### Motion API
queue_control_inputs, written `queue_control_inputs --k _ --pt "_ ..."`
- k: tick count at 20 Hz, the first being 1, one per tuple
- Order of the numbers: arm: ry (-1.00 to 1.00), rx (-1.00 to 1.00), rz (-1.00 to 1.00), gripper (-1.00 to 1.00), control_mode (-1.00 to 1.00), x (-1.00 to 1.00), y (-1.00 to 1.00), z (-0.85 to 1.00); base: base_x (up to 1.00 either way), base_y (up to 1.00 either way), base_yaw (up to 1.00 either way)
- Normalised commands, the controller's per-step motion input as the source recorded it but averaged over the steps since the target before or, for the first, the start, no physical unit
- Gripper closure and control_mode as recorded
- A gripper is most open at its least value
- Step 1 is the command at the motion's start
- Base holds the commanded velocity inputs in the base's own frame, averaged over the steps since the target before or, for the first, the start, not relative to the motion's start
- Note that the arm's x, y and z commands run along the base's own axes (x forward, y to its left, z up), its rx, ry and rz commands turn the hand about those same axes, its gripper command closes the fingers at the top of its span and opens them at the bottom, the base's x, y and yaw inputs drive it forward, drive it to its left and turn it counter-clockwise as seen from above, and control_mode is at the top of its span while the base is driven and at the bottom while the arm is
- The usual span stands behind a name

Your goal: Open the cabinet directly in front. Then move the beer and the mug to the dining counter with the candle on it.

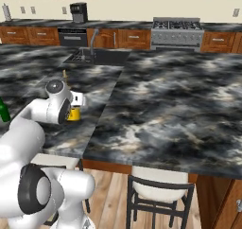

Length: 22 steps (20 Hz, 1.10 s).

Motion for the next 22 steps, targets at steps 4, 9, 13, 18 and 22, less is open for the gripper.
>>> queue_control_inputs --k 4,9,13,18,22 --pt "0.00 0.00 0.00 1.00 -1.00 0.03 0.00 -0.06 0.00 0.00 0.00" --pt "-0.10 0.00 0.00 1.00 -1.00 0.00 0.00 -0.19 0.00 0.00 0.00" --pt "-0.15 0.00 0.02 1.00 -1.00 0.00 0.00 -0.22 0.00 0.00 0.00" --pt "-0.14 0.02 0.00 1.00 -1.00 0.00 0.00 -0.15 0.00 0.00 0.00" --pt "-0.05 0.00 0.00 1.00 -1.00 0.00 0.00 -0.05 0.00 0.00 0.00"
